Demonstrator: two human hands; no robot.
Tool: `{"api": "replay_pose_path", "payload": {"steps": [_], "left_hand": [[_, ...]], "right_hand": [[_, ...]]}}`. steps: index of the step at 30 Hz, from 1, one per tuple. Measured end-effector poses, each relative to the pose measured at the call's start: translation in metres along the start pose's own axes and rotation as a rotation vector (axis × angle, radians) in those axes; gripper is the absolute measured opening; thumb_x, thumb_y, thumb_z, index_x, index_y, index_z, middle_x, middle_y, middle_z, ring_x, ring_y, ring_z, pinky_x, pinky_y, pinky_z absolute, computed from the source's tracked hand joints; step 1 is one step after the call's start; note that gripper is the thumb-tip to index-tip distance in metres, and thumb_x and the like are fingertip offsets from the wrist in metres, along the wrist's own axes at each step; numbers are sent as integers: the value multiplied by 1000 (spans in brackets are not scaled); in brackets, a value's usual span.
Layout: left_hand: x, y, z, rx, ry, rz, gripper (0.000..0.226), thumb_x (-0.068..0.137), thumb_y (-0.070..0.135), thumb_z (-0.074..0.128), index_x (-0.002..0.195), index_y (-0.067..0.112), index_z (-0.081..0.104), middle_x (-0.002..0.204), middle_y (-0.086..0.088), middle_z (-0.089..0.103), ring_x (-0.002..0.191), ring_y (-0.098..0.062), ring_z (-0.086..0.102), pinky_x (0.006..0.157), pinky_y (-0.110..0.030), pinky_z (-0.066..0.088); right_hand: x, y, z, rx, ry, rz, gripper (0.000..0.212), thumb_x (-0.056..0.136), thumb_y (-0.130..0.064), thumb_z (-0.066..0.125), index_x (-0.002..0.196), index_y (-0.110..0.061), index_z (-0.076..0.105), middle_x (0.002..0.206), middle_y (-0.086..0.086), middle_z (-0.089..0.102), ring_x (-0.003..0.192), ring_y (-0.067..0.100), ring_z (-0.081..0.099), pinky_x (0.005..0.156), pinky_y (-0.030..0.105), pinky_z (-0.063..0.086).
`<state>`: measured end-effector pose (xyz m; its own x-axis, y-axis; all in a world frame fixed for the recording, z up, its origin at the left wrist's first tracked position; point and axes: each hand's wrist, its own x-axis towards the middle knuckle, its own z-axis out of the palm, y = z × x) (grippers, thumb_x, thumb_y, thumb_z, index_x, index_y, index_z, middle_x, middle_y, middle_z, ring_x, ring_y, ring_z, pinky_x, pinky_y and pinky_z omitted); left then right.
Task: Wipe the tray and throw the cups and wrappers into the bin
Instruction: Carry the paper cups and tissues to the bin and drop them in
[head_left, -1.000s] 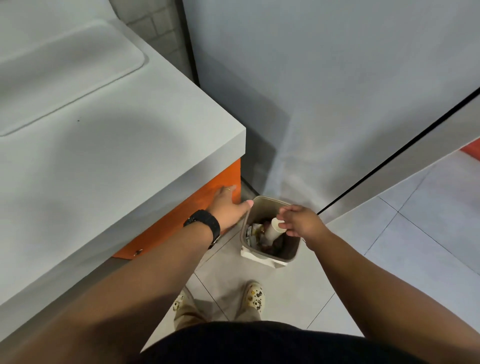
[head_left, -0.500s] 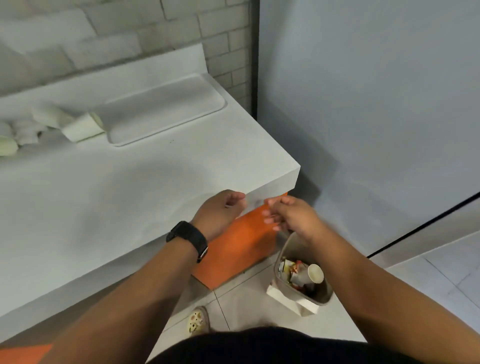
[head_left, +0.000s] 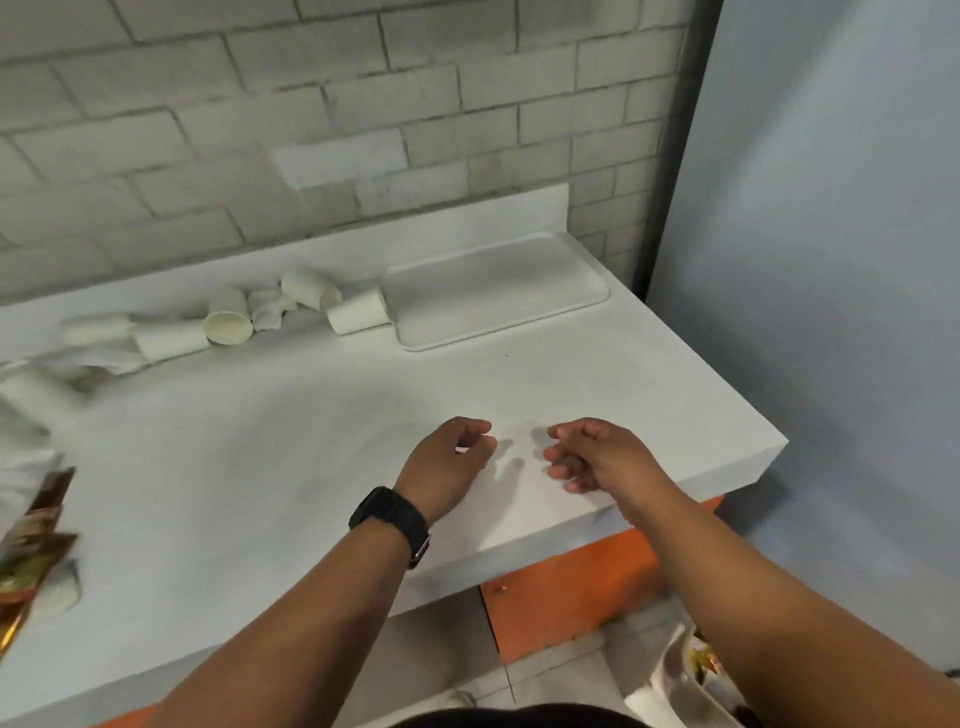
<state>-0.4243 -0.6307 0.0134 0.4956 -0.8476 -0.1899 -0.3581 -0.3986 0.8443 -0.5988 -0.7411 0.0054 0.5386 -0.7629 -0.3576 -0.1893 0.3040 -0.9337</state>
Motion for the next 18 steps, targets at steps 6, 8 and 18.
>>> {"api": "replay_pose_path", "payload": {"steps": [6, 8, 18], "left_hand": [[30, -29, -63, -48, 58, -29, 23, 91, 36, 57, 113, 31, 59, 113, 10, 62, 101, -12, 63, 87, -30, 49], [42, -36, -83, -67, 80, -27, 27, 91, 34, 58, 118, 28, 58, 114, 11, 61, 98, -11, 61, 87, -28, 48], [106, -75, -182, -137, 265, -63, 46, 90, 34, 60, 133, 26, 48, 136, 6, 46, 105, -10, 54, 89, -25, 39]], "right_hand": [[32, -12, 59, 9, -33, -4, 15, 96, -17, 56, 101, -8, 67, 86, 10, 70, 66, 19, 64, 63, 32, 50], [45, -18, 77, 4, -36, -25, 16, 95, -17, 57, 102, -6, 67, 88, 12, 69, 70, 21, 63, 64, 33, 51], [116, -55, 146, -167, -29, -107, 10, 88, -20, 63, 84, -21, 72, 80, -3, 62, 70, 14, 54, 64, 26, 39]]}}
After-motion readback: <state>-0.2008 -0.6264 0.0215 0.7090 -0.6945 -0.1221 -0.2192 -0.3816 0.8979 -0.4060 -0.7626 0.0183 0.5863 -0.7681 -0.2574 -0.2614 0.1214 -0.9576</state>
